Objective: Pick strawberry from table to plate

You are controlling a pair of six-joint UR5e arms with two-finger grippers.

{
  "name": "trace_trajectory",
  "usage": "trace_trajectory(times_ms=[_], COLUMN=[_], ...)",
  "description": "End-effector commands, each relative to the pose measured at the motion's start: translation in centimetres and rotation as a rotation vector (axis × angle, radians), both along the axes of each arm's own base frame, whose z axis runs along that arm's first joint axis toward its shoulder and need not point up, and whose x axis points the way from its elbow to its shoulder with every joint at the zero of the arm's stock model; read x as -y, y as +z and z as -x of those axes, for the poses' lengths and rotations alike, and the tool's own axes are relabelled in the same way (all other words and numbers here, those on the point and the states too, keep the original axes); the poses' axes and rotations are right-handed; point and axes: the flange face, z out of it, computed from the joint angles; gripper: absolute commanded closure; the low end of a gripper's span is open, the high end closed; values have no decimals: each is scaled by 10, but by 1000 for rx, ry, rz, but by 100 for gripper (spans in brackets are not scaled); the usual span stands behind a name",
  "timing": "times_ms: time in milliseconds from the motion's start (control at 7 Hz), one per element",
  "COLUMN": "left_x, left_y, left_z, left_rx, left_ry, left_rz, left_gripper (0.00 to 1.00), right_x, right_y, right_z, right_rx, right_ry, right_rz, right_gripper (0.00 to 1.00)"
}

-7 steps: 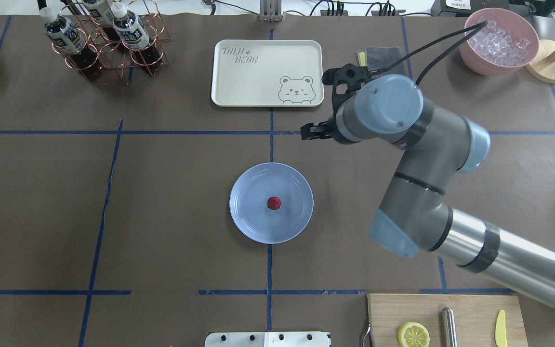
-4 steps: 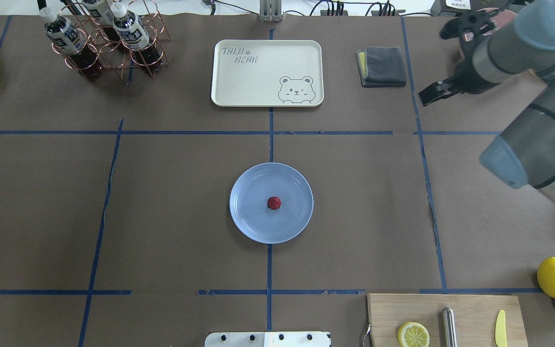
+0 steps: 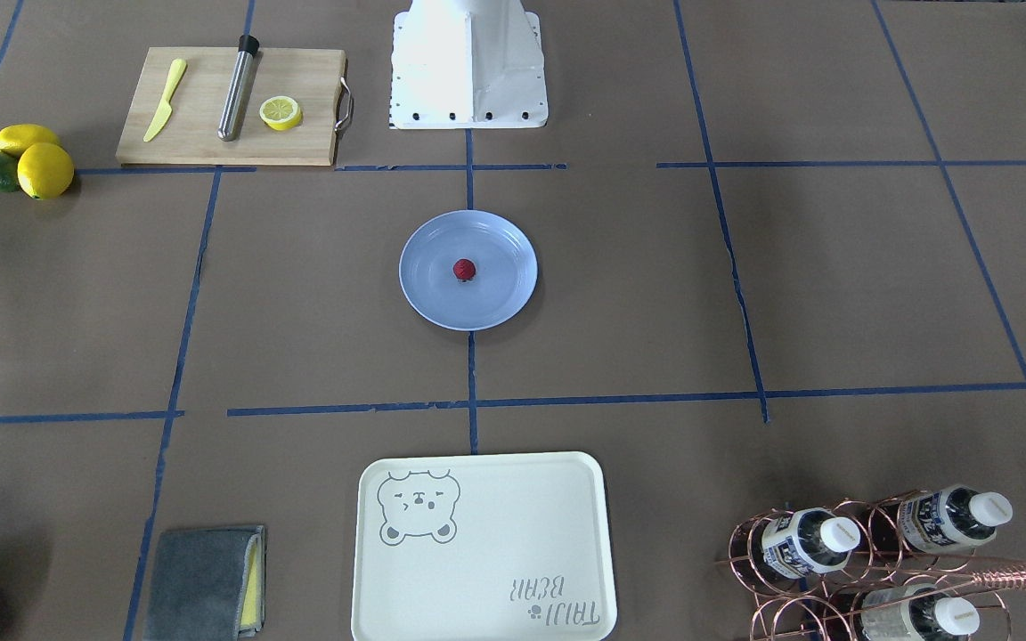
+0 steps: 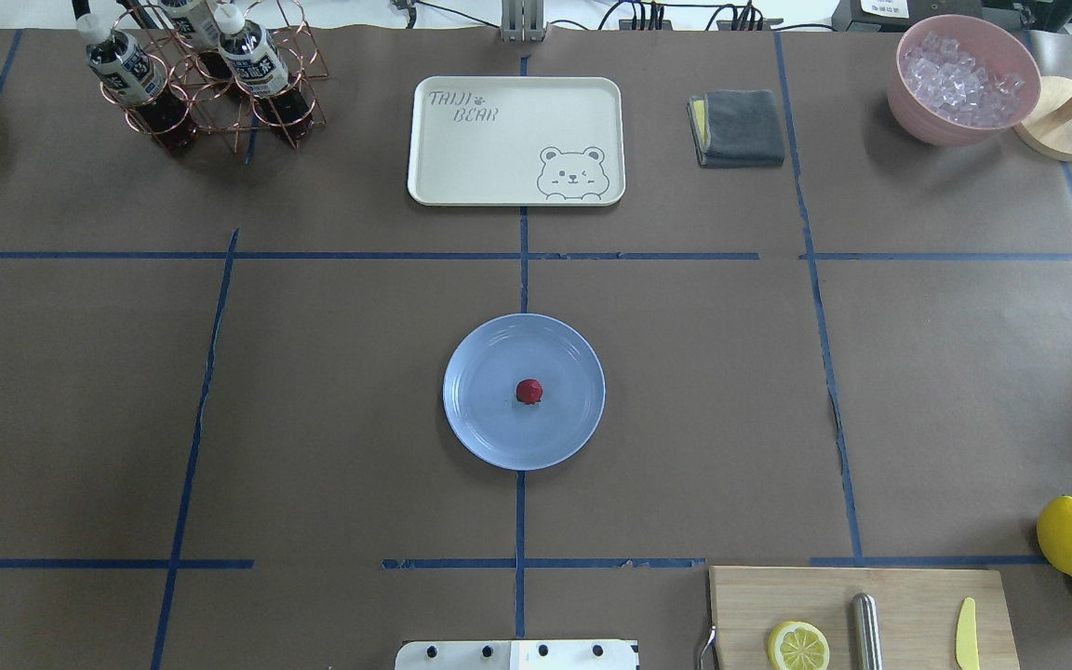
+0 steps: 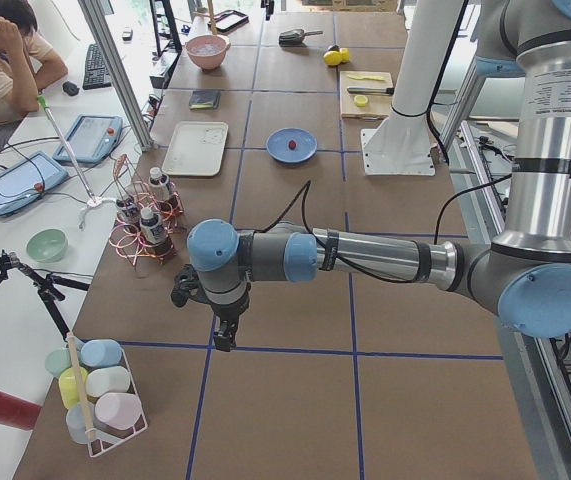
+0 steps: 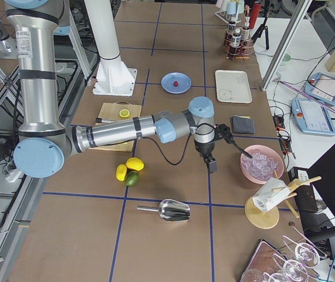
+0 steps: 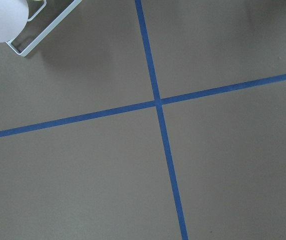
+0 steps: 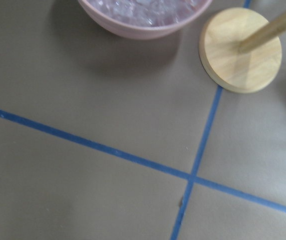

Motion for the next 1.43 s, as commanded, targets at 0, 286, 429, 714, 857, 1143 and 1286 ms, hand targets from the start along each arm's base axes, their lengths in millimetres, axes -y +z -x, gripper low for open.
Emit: trace_trajectory(times_ms=[0, 286, 429, 714, 857, 1143, 1286], left_x=[-1, -1, -1, -1, 0, 0, 0], left_y=[1, 2, 2, 2, 0, -5, -5], left_z=[0, 0, 0, 0, -1, -1, -1], left_rx=[-1, -2, -1, -2, -2, -3, -3], left_ry=[0, 0, 0, 0, 2, 2, 2], left_rz=[1, 2, 1, 1, -4, -16, -18], left_gripper=[0, 0, 0, 0, 0, 0, 0], right_x=[-50, -69, -69, -59, -45, -45, -50], right_y=[55, 95, 92, 75, 67, 67, 75], right_z=[-54, -58, -62, -67, -71, -72, -72], right_rx=[-24, 227, 234, 178, 130, 116, 117], right_ry=[-6, -42, -29, -12, -4, -3, -2], right_rz=[47, 139, 162, 222, 234, 232, 247], right_gripper=[0, 0, 0, 0, 0, 0, 0])
